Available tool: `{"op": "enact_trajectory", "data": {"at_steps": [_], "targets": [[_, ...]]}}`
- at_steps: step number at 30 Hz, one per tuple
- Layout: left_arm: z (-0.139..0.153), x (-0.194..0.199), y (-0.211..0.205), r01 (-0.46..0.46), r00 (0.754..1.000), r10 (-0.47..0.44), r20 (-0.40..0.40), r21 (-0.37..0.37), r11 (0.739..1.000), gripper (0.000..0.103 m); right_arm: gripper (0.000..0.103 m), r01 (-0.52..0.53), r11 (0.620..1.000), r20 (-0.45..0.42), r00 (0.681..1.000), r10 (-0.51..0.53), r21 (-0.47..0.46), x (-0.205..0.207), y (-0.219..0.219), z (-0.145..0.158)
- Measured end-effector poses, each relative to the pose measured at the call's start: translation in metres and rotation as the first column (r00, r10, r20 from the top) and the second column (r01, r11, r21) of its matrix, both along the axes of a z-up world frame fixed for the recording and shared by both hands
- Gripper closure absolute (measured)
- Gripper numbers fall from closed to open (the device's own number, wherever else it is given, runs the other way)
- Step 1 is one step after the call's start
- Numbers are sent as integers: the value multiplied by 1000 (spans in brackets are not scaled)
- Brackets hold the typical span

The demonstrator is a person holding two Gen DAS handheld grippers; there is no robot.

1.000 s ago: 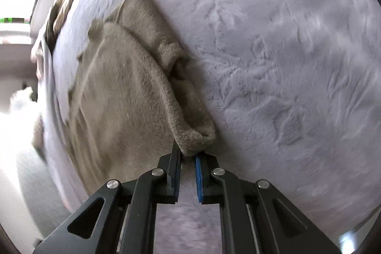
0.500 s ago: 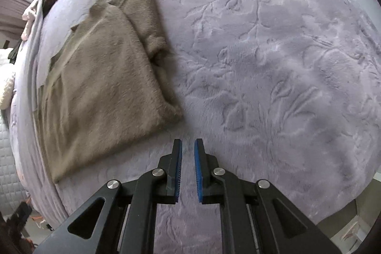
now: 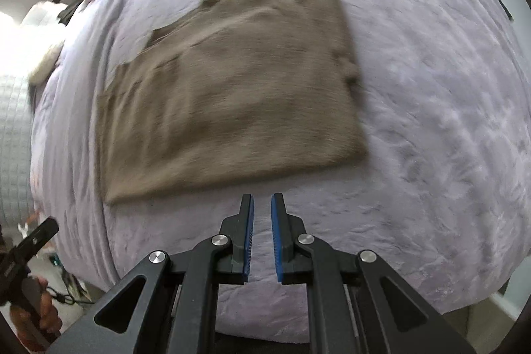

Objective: Fold small clothes

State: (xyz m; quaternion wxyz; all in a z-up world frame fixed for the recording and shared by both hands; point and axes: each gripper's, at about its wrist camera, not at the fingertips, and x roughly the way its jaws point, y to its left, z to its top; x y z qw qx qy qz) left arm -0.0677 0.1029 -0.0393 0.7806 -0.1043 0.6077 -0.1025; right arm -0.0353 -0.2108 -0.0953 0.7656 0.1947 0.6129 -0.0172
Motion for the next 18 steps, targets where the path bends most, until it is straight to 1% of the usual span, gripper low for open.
{"op": "enact_trajectory", "data": {"at_steps": [1,3,4,5,6,9,10,12,18], "targets": [[-3,0,4,-8,1000,8,-10,-16,1000,0,88,-16,1000,1,1000,16,-1,3,7,2],[-11,-1,10,-14,999,12,-32,-52,999,0,73,-56,998,0,998,56,-2,8,22,4],[-15,-2,14,-23,999,20,-41,-67,997,0,58,-74,997,0,997,74,-3,8,30,7],[-18,-4,17,-34,998,31,-45,-70,997,0,50,-90,996,1,996,90,-4,6,35,9],[-22,-6,20,-45,998,42,-51,-70,996,0,50,-117,993,0,993,117,-10,7,44,11],[-36,-9,30,-83,994,75,-83,-103,991,0,50,-166,986,-15,986,166,-25,8,60,12],[-43,-11,34,-102,991,90,-97,-125,987,0,48,-179,983,-23,984,179,-30,8,66,12],[-49,-13,38,-120,989,104,-104,-155,981,0,45,-196,980,-35,980,195,-28,8,74,11],[-73,-13,47,-168,981,140,-138,-217,962,0,45,-232,973,-76,970,231,-3,4,91,-1]]}}
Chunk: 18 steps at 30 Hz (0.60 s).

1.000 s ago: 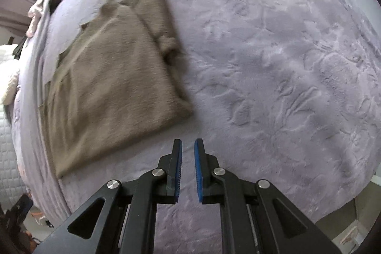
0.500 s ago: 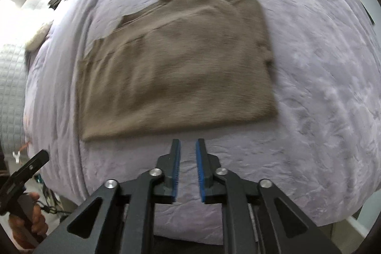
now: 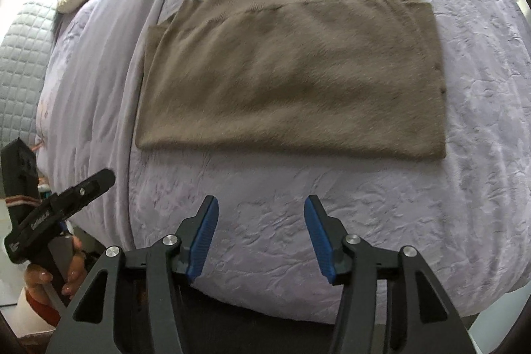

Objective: Fold small clothes

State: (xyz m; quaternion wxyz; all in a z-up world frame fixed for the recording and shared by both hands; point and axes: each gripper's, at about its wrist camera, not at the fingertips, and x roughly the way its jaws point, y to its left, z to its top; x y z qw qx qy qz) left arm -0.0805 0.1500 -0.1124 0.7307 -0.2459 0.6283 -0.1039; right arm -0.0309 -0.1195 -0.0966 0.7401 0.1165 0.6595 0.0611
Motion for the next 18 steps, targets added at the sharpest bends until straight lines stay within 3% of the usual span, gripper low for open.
{"op": "enact_trajectory", "data": {"at_steps": [6,11,18], "targets": [[-30,8,9,-105,993,98,-67,-114,988,0,45,-28,1000,-46,999,28,13,-9,8,-17],[-53,20,8,-186,981,166,-103,-220,958,0,45,-15,999,-81,997,18,32,-15,5,-30],[-76,42,-13,-220,975,196,-108,-290,932,0,45,-16,999,-100,995,20,42,-15,1,-43]]}}
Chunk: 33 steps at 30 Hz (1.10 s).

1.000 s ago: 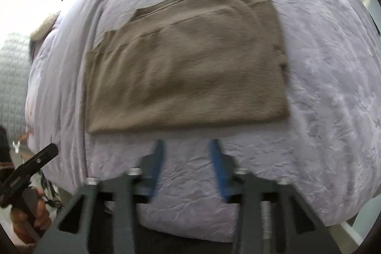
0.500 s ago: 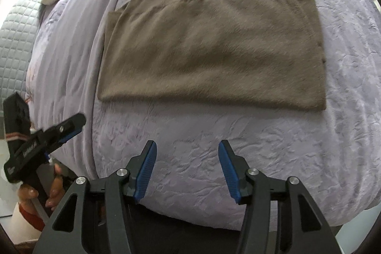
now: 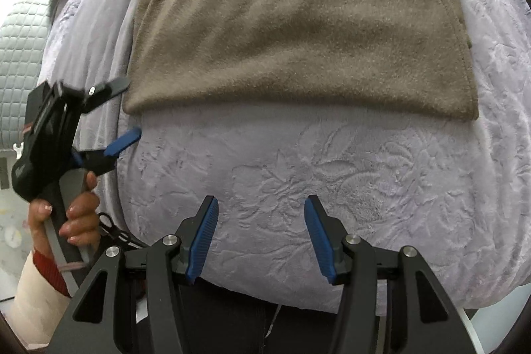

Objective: Fold small clothes

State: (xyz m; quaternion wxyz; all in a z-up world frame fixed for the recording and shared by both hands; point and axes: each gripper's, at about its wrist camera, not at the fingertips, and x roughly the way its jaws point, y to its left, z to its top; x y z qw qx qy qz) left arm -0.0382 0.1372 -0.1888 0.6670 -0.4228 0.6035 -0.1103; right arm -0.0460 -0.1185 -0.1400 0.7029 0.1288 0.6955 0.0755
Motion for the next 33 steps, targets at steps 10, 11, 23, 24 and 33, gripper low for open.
{"op": "enact_trajectory", "data": {"at_steps": [10,11,23,24,33], "targets": [[-4,23,-9,-157,987,157,38,5,988,0,45,36,999,85,996,-34,-18,17,-15,5],[2,25,-12,-159,986,157,64,20,987,0,45,45,999,103,994,-43,-22,21,-17,6],[1,46,-25,-151,988,138,63,282,948,66,78,80,997,85,993,-79,-5,71,-35,-42],[2,47,-24,-146,989,129,77,291,946,77,78,69,998,87,994,-68,-4,70,-34,-42],[65,39,-110,39,870,-391,301,748,663,89,78,61,997,80,995,-66,57,73,-55,-33]]}}
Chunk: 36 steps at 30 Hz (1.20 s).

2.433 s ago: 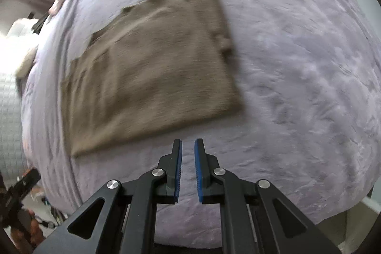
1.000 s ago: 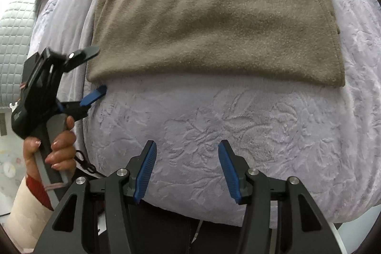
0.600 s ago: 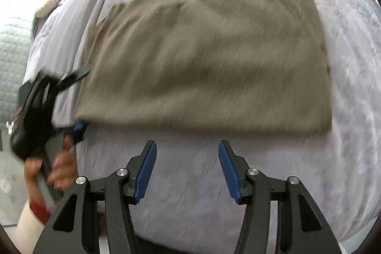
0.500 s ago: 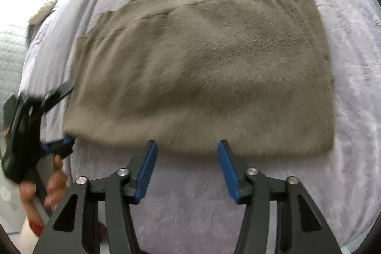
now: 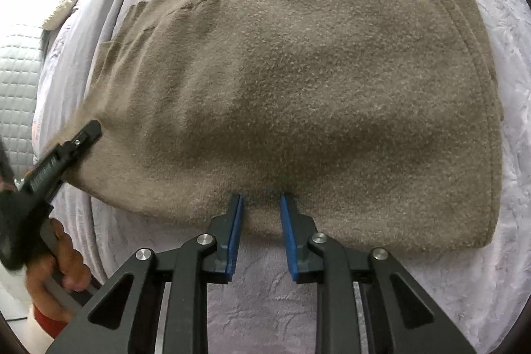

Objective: Fold small clothes

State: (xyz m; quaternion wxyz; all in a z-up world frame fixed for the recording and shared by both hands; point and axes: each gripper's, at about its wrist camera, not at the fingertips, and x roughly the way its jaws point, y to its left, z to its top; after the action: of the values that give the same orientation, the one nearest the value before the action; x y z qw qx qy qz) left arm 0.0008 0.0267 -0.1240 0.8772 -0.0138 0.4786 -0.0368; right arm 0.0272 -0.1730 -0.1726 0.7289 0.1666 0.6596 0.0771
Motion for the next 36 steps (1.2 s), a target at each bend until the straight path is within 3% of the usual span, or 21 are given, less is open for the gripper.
{"op": "enact_trajectory", "data": {"at_steps": [4,6,7,8,11,15,21,26,27,28,29,30,33,36], "targets": [[1,-6,-15,97,994,-101,39,103,990,89,75,-56,997,55,997,53,56,24,-7,39],[3,-7,-21,134,988,-142,54,135,982,89,58,-99,992,62,994,94,81,44,-3,55],[4,-10,-22,152,985,-162,62,147,977,89,38,-129,987,64,990,124,93,59,3,65],[5,-10,-25,175,980,-188,70,162,971,89,29,-169,979,65,985,163,114,76,14,74],[8,-20,-24,219,967,-239,90,190,957,89,24,-281,943,37,959,279,175,116,52,85],[9,-26,-25,250,956,-274,105,199,948,89,22,-423,878,-69,892,447,224,160,123,73],[11,-31,-27,279,944,-307,121,203,939,89,21,-566,812,-163,796,583,140,195,207,42],[12,-31,-24,282,943,-310,123,203,938,89,21,-621,782,-256,749,611,52,207,242,11],[12,-31,-24,282,943,-310,123,203,938,89,22,-637,770,-261,742,618,12,206,245,7],[13,-31,-24,282,943,-310,122,205,937,89,39,-652,757,-256,739,623,-42,205,245,5],[16,-31,-24,289,941,-316,122,200,936,89,85,-657,748,-249,742,622,-89,204,243,5],[17,-31,-25,294,938,-322,126,200,935,89,87,-640,762,-228,760,608,-100,203,238,7],[32,-34,-33,324,922,-356,151,203,924,89,88,-555,832,-126,826,550,-8,204,204,29],[55,-38,-50,365,896,-402,190,200,909,89,88,-487,869,-28,871,491,88,199,158,57]]}}
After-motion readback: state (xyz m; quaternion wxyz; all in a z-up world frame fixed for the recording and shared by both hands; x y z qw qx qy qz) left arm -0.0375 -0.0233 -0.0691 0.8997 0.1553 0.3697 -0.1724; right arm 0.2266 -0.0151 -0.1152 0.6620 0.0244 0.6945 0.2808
